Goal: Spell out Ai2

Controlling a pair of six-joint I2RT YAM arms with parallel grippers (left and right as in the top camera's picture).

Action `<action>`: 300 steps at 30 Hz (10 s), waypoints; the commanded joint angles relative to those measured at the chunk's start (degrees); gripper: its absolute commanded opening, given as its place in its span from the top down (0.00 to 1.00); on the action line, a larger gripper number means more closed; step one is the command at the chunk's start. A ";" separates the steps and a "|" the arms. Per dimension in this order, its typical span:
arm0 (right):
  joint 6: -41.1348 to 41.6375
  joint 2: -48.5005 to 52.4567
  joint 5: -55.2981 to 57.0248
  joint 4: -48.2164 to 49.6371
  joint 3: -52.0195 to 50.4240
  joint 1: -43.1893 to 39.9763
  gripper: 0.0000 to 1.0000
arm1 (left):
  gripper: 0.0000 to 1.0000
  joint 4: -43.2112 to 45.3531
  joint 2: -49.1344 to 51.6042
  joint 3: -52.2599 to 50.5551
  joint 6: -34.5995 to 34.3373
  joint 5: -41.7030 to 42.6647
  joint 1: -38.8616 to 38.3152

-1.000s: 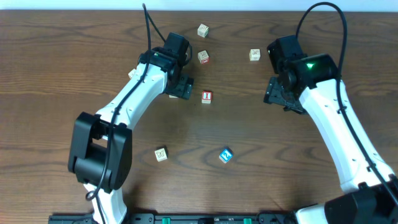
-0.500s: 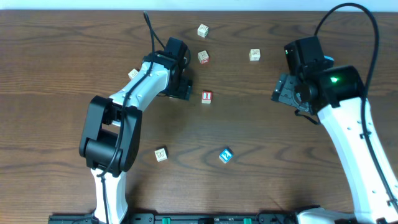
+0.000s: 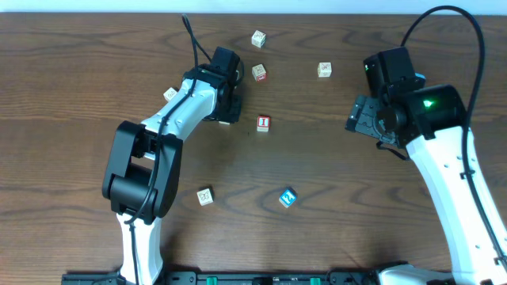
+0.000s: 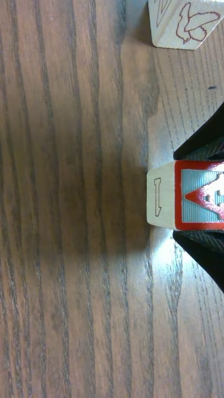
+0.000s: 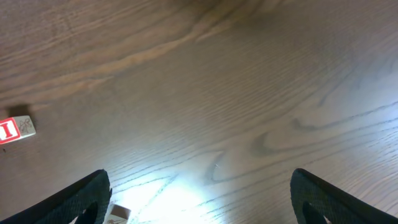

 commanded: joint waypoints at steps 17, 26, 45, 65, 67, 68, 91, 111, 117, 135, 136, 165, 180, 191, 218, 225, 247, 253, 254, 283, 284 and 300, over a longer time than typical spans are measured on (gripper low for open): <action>-1.11 -0.37 0.22 -0.70 -0.15 -0.37 0.07 | 0.69 0.59 0.79 0.61 -9.27 -0.22 -5.64; -1.11 -0.37 0.22 -0.70 -0.15 -0.37 0.07 | 0.62 0.61 0.79 0.63 -11.30 0.39 -5.62; -1.55 -0.37 0.22 -1.09 -0.15 -0.37 0.07 | 0.44 -5.53 0.61 6.71 -8.20 -0.50 -4.59; -1.53 -0.37 0.17 -2.01 -0.15 -0.37 0.05 | 0.48 -8.48 0.63 4.24 -7.15 -15.78 -2.49; -1.53 -0.37 0.17 -2.08 -0.15 -0.37 0.05 | 0.48 -6.69 0.63 2.71 -5.90 -13.79 -1.79; -1.53 -0.37 0.17 -2.12 -0.15 -0.37 0.05 | 0.46 -6.05 0.63 2.32 -5.09 -11.72 -1.42; -1.53 -0.37 -0.22 -2.23 -0.15 -0.35 0.04 | 0.53 -5.42 0.70 1.99 -3.76 0.13 -1.53; -1.53 -0.37 -0.22 -2.62 -0.15 -0.37 0.04 | 0.56 -4.79 0.76 1.95 -4.87 -0.09 -3.76; -1.55 -0.37 -0.22 -2.62 -0.15 -0.35 0.04 | 0.56 -4.13 0.76 1.95 -5.27 0.07 -3.76; -1.70 -0.37 -0.22 -2.84 -0.15 -0.35 0.05 | 0.47 -6.64 0.37 2.67 -4.15 -7.76 -1.95; -1.31 -0.39 -0.24 -3.17 -0.15 -0.37 0.07 | 0.48 -7.78 0.00 3.17 -4.15 -7.98 -1.33; -19.10 -0.55 -17.62 15.47 -33.92 27.98 0.01 | 0.05 -22.03 -28.63 4.24 8.83 -11.56 5.75; -35.41 5.07 -21.27 24.96 -33.90 27.12 0.05 | 0.05 -22.01 -28.61 4.22 8.92 -15.23 5.68; -43.69 5.11 -24.81 27.91 -34.77 23.85 0.11 | 0.05 -22.01 -28.61 4.22 8.92 -15.23 5.68; -43.30 11.98 -26.29 34.53 -36.79 22.60 0.70 | 0.05 -22.01 -28.61 4.22 8.92 -15.23 5.68; -33.88 11.98 -20.74 35.39 -36.68 20.22 0.73 | 0.05 -22.01 -28.61 4.22 8.92 -15.23 5.68; -25.00 24.15 -22.05 37.16 -15.96 8.28 0.70 | 0.05 -22.01 -28.61 4.22 8.92 -15.23 5.68; -25.07 26.80 -22.08 37.88 -11.32 7.63 0.67 | 0.05 -22.01 -28.61 4.22 8.92 -15.23 5.68; -25.07 27.12 -22.10 38.03 -10.99 7.63 0.66 | 0.05 -22.01 -28.61 4.22 8.92 -15.23 5.68; -25.29 29.77 -20.55 39.89 -7.15 7.39 0.69 | 0.05 -22.01 -28.61 4.22 8.92 -15.23 5.68; -25.29 29.77 -20.48 39.89 -7.15 7.28 0.70 | 0.05 -22.01 -28.61 4.22 8.92 -15.23 5.68; -26.16 29.77 -19.63 38.38 -6.97 7.43 0.54 | 0.05 -22.01 -28.61 4.22 8.92 -15.23 5.68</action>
